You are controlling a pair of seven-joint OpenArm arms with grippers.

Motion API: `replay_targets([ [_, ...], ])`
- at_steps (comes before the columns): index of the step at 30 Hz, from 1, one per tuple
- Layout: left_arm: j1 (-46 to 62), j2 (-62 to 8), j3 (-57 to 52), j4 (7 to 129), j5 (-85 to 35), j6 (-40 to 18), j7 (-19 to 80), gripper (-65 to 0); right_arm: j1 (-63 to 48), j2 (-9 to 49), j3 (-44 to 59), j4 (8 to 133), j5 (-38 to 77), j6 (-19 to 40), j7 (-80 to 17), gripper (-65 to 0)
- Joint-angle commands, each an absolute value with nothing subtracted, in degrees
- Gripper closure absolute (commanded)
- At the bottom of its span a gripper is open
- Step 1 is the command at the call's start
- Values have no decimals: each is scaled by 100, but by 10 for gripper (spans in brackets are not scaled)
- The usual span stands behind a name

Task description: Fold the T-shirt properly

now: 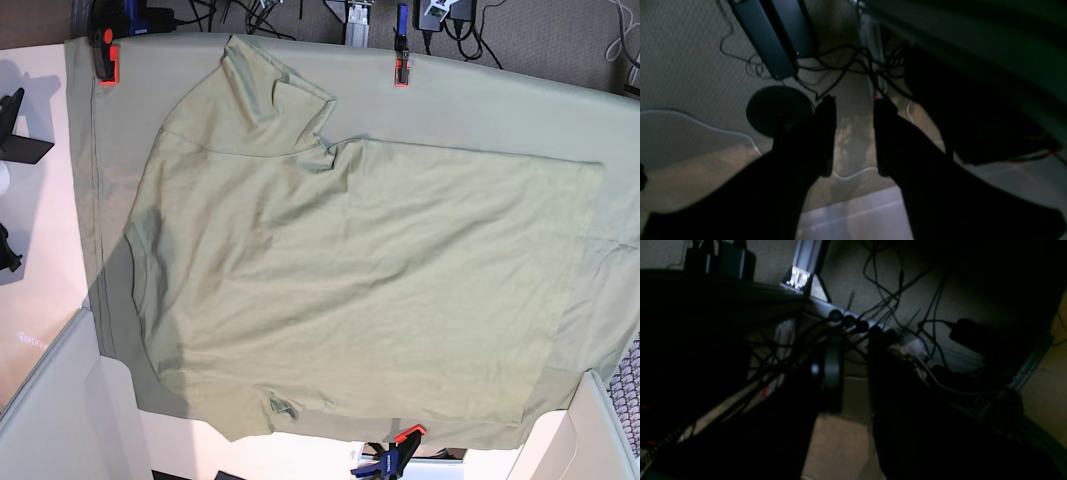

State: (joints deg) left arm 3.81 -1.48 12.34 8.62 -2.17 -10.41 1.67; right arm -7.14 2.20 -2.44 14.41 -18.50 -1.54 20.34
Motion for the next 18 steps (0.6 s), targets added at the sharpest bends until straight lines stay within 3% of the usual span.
replay_targets([
  [1, 384, -180, 1240, 873, -213, -1120, 196, -224, -751, 237, -255, 1470, -1868, -172, 2102, -119],
  [5, 388, -283, 1240, 923, -215, -1129, 193, -224, -766, 239, -255, 1474, -1870, -174, 2104, -119],
  [10, 467, -399, 1234, 1135, -301, -1791, 193, -224, -843, 237, -255, 1573, -1868, -172, 2104, -119],
  [18, 982, -598, 913, 1804, -381, -1787, 143, -224, -1339, 259, -255, 2088, -1865, -169, 2097, -119],
])
